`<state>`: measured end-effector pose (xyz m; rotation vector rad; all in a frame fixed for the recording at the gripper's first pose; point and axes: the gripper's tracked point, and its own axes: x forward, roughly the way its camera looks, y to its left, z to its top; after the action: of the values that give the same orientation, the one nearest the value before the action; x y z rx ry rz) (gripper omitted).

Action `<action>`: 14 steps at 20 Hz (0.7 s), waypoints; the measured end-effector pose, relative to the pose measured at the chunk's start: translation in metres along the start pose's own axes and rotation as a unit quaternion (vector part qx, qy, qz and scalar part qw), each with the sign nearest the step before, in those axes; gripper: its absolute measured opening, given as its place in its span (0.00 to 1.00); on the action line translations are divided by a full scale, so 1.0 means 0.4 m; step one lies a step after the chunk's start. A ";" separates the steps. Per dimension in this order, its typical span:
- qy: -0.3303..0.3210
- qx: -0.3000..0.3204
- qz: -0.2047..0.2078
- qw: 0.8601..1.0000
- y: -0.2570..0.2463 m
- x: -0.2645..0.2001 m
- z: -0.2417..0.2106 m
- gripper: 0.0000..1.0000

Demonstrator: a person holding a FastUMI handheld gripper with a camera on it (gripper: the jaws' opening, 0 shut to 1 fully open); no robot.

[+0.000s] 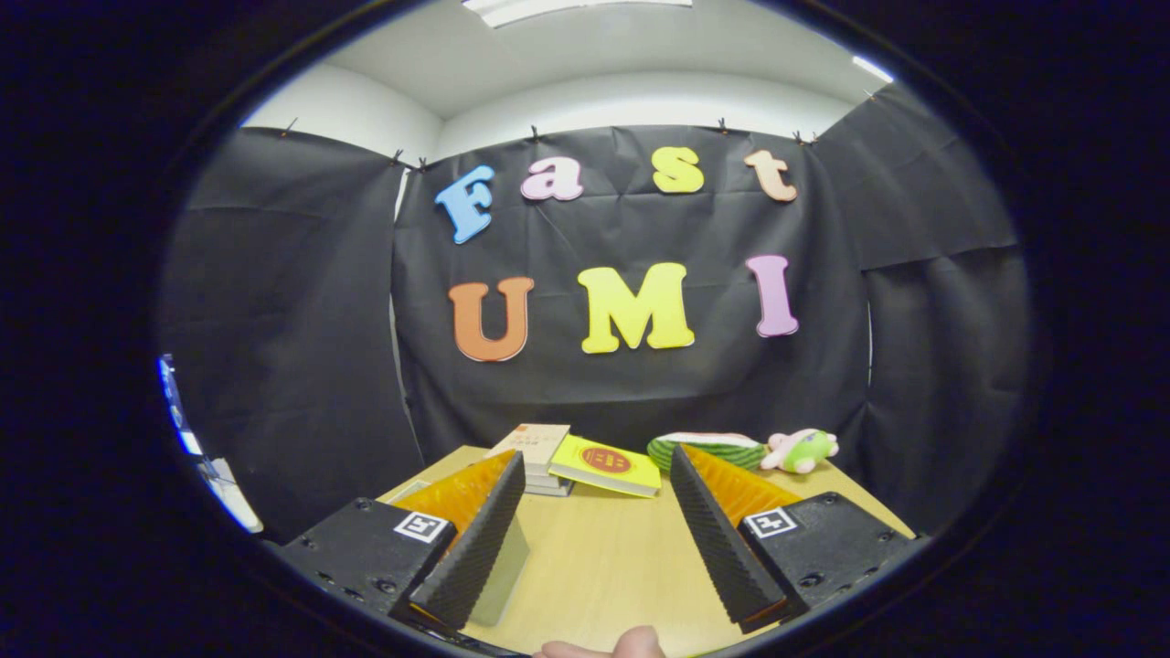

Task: Open the storage box then place both shoes into the box .Put the left shoe in first, then the right shoe, with the right side of both shoes facing outward in a uniform manner.

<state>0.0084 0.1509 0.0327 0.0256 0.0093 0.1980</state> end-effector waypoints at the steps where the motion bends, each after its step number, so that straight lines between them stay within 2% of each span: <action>1: 0.001 0.000 0.000 1.000 0.000 -0.007 -0.004 1.00; 8: 0.002 0.012 -0.036 0.999 -0.059 -0.044 -0.028 1.00; 14: -0.012 0.006 -0.058 0.998 -0.090 -0.044 -0.005 1.00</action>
<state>-0.0017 0.1123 0.0299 0.0398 -0.0124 0.0825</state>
